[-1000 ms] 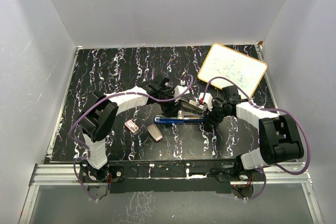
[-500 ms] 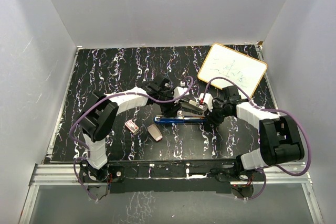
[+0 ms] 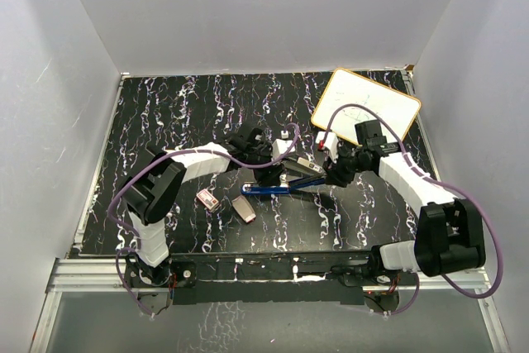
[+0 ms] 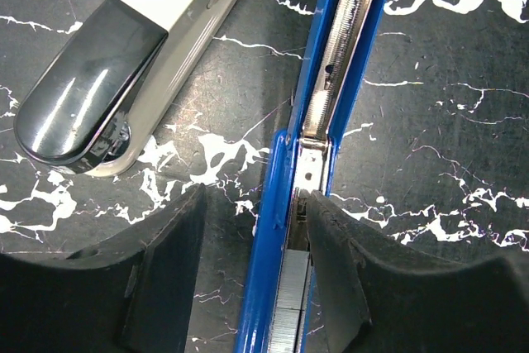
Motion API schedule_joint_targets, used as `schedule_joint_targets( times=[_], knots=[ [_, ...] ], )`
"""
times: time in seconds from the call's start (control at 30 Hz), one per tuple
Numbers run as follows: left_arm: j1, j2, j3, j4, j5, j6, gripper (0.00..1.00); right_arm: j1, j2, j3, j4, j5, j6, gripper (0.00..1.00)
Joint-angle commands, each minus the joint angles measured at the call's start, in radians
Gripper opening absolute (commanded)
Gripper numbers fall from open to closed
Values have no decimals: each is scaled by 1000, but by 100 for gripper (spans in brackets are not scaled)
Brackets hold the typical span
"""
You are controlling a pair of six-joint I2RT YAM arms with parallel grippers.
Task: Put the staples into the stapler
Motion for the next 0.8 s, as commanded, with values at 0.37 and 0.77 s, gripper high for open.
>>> schedule_joint_targets(
  times=[0.37,0.77],
  knots=[
    [-5,0,-155,-4,-8,50,47,220,-16,260,17,-207,213,20],
    [25,-41,-219,135,85,73,46,330,67,221,218,-225,330,16]
  ],
)
